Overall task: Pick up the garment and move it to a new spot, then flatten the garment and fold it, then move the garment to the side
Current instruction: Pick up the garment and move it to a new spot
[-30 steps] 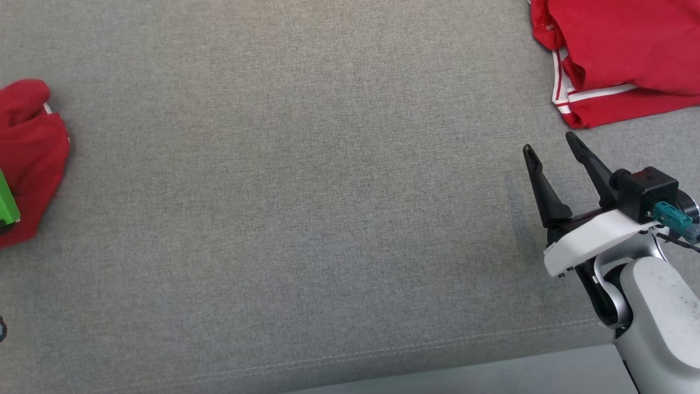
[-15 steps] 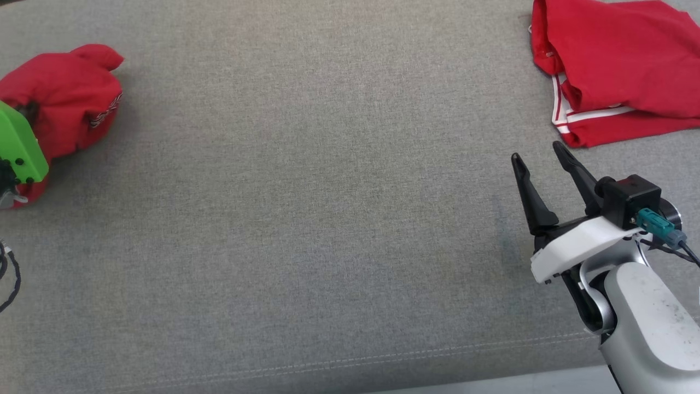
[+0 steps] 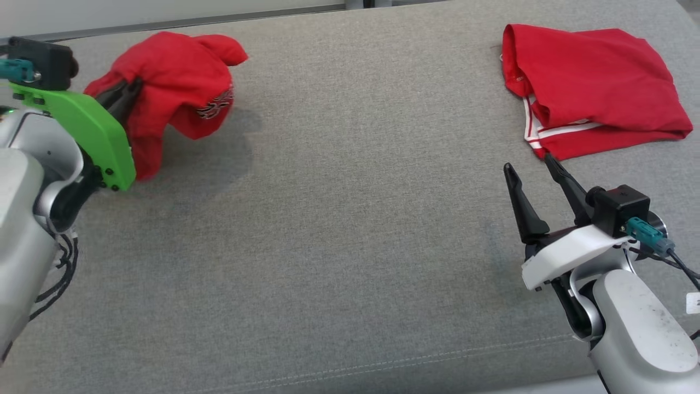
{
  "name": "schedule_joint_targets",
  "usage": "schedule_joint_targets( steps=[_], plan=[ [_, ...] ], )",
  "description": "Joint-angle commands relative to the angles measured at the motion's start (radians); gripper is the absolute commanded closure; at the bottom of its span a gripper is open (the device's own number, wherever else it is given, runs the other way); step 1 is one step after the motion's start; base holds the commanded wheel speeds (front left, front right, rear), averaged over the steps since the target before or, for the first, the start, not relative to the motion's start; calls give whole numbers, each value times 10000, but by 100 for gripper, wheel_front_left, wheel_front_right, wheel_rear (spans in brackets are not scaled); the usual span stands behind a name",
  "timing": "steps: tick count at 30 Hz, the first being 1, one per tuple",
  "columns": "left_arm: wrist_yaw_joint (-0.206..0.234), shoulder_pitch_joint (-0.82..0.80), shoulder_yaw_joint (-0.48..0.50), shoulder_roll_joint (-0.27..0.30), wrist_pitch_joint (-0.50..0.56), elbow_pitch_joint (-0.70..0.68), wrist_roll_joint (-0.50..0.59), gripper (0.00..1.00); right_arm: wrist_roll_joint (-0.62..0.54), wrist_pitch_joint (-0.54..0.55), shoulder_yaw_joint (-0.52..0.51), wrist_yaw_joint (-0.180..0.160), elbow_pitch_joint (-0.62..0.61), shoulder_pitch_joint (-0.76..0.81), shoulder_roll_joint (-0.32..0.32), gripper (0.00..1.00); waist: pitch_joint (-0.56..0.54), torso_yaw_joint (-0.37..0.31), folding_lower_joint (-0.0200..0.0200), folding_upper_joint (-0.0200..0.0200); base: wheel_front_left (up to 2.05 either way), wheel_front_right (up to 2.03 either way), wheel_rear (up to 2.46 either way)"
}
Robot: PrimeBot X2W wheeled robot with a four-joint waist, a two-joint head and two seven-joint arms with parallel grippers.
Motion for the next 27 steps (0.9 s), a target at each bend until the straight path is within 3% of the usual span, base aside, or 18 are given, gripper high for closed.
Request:
schedule_joint_targets(
  steps=[1, 15, 27],
  plan=[
    [8, 42, -176, -51, -152, -167, 36, 100, 44, -89, -14, -8, 58, 42, 47, 0, -116, -200, 0, 0, 0, 0, 0],
    [8, -26, -1828, -897, -1533, -1473, -42, 100, 172, -405, 90, -6, 510, -79, 459, 0, -234, -909, 0, 0, 0, 0, 0],
    [8, 636, -2899, -2064, -2758, -1066, -121, 100, 219, -519, 121, -6, 707, -171, 639, 0, -228, -1049, 0, 0, 0, 0, 0]
  ],
)
